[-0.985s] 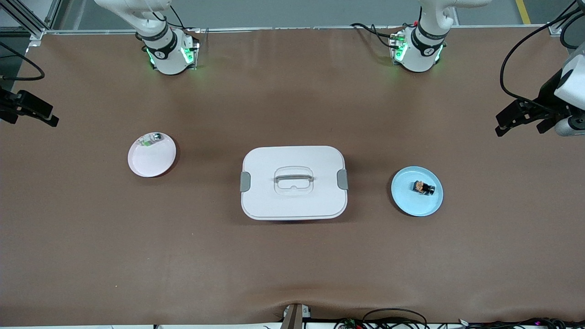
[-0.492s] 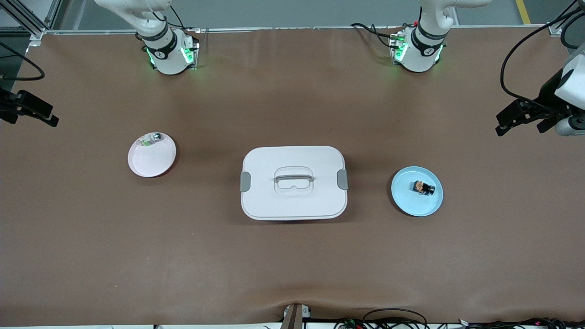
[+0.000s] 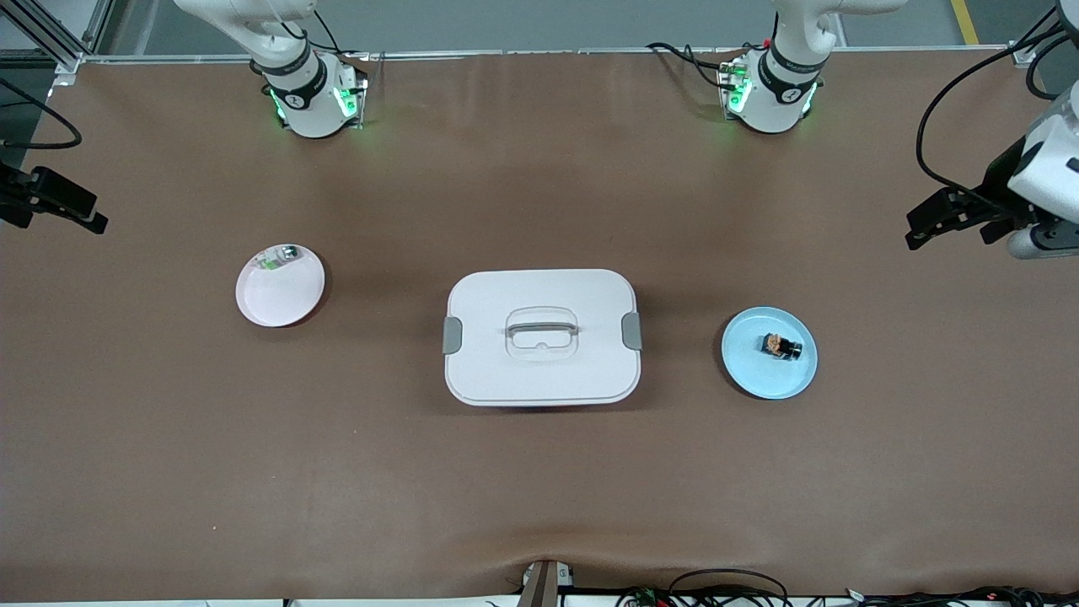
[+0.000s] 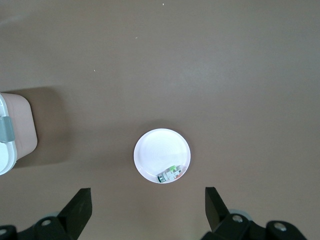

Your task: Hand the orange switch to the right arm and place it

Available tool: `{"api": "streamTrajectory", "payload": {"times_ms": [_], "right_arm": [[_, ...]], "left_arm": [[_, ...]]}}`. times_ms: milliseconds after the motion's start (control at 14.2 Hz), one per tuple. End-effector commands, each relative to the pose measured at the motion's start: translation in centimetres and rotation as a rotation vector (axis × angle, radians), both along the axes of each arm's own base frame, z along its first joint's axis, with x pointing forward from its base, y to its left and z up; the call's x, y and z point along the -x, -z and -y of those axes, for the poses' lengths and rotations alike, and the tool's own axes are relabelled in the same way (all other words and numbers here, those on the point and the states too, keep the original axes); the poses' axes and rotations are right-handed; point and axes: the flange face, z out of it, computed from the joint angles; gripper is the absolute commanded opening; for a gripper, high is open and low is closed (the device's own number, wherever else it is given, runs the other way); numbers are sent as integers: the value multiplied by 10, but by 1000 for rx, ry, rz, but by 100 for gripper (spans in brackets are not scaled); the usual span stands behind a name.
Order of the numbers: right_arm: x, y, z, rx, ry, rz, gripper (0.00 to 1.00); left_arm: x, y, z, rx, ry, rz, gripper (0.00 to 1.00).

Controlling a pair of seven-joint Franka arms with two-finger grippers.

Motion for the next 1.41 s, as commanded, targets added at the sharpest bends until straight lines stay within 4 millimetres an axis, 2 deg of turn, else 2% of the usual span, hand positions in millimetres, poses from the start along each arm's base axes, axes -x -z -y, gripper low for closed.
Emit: {"api": "streamTrajectory", "payload": {"times_ms": [0, 422, 633, 844, 1125, 1336], "right_arm": [[4, 0, 3, -12, 16, -3, 100], [4, 0, 4, -11, 17, -3, 100], [4, 0, 4, -11, 17, -5, 100], [4, 0, 4, -12, 17, -5, 100], [4, 0, 4, -11, 17, -3, 100], [4, 0, 4, -11, 17, -3, 100]], "left_arm": [[-9, 33, 8, 9, 41, -69, 100], [-33, 112, 21, 4, 64, -88, 100], [-36, 153, 27, 2, 165, -93, 100], [-40, 186, 19, 10, 297, -98, 100], [-54, 240, 29, 7, 319, -94, 100], [-47, 271, 29, -1, 338, -62, 100]]}}
